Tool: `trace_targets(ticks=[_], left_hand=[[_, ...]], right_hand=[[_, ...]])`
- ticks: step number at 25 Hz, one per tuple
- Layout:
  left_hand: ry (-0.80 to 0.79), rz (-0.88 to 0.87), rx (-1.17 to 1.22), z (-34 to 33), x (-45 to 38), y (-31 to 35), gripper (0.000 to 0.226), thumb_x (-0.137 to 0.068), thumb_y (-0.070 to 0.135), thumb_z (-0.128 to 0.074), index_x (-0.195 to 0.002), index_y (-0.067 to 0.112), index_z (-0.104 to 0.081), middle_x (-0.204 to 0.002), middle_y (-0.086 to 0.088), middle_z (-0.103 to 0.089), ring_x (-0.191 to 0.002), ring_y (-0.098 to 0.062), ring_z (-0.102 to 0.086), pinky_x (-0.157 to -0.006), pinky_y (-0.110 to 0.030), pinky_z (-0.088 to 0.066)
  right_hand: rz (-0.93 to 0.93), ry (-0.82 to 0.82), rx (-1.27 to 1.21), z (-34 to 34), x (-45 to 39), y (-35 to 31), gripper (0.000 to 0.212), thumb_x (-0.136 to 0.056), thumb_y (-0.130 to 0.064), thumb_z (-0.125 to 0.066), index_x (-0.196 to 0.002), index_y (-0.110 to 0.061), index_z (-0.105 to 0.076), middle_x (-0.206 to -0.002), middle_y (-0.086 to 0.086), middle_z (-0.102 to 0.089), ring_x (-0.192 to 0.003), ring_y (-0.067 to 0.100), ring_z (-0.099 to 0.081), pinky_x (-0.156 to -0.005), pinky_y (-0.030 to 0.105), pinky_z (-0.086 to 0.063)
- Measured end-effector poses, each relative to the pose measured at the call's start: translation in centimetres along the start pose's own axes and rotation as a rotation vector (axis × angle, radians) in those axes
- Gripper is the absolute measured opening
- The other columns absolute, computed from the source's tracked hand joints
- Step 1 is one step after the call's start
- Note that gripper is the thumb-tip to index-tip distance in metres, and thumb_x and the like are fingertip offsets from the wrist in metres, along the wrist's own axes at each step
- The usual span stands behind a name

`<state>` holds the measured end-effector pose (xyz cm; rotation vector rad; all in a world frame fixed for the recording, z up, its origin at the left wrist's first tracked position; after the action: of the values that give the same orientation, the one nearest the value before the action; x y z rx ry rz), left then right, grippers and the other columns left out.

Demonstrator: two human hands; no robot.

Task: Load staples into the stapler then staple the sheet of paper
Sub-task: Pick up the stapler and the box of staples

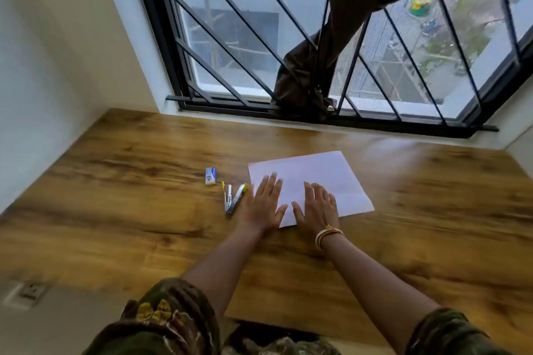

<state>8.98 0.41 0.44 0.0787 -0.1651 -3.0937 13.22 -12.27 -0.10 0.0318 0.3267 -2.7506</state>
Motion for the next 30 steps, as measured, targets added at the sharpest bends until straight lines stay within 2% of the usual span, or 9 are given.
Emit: trace_targets(ticks=[5, 12, 25, 28, 30], left_hand=[[-0.094, 0.073, 0.028, -2.8, 1.1, -0.9, 0.069, -0.096, 0.049, -0.028, -0.155, 0.018, -0.01, -0.163, -0.005, -0.004, -0.15, -0.02, -0.004, -0.119, -0.047, -0.007], [-0.02, 0.094, 0.105, -2.8, 1.1, -1.6, 0.07, -0.092, 0.054, -0.034, -0.153, 0.023, -0.021, -0.162, 0.001, -0.016, -0.149, -0.015, -0.013, -0.119, -0.042, -0.009], [0.043, 0.086, 0.116, -2.4, 1.3, -1.6, 0.069, -0.091, 0.056, -0.035, -0.151, 0.023, -0.027, -0.16, 0.0, -0.022, -0.148, -0.016, -0.017, -0.119, -0.043, -0.011], [0.108, 0.069, 0.148, -1.8, 1.2, -1.4, 0.06, -0.092, 0.045, -0.042, -0.145, 0.017, -0.04, -0.153, -0.005, -0.037, -0.143, -0.021, -0.031, -0.117, -0.043, -0.02], [0.258, 0.044, 0.214, -0.2, 1.8, -1.7, 0.045, -0.089, 0.028, -0.051, -0.13, 0.011, -0.057, -0.133, -0.01, -0.058, -0.126, -0.027, -0.052, -0.108, -0.04, -0.037]], right_hand=[[0.016, 0.011, 0.026, -0.9, 0.5, 1.4, 0.055, -0.09, -0.046, -0.043, -0.134, -0.013, -0.04, -0.136, 0.01, -0.047, -0.125, 0.028, -0.044, -0.105, 0.043, -0.035], [0.034, 0.081, -0.009, -0.9, 0.5, 1.6, 0.05, -0.087, -0.042, -0.048, -0.127, -0.012, -0.047, -0.129, 0.012, -0.053, -0.118, 0.03, -0.05, -0.1, 0.043, -0.04], [0.038, 0.09, -0.019, -0.8, 0.7, 1.4, 0.051, -0.089, -0.044, -0.044, -0.13, -0.014, -0.042, -0.132, 0.009, -0.049, -0.122, 0.027, -0.046, -0.104, 0.042, -0.038], [0.046, 0.097, 0.01, -0.7, 0.5, 1.0, 0.049, -0.087, -0.042, -0.047, -0.126, -0.012, -0.045, -0.125, 0.011, -0.051, -0.114, 0.028, -0.049, -0.099, 0.042, -0.041], [0.033, 0.109, -0.013, -0.3, -0.4, 0.5, 0.044, -0.084, -0.038, -0.051, -0.12, -0.011, -0.051, -0.117, 0.011, -0.054, -0.106, 0.028, -0.052, -0.094, 0.04, -0.045]])
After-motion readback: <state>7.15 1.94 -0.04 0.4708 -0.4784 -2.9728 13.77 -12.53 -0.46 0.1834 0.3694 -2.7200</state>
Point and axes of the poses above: each hand's wrist, its own x-axis away from the middle knuckle, its own z-axis out of the back of the hand, y = z × x, the point moved 9 cm from there along -x, towards the middle knuckle
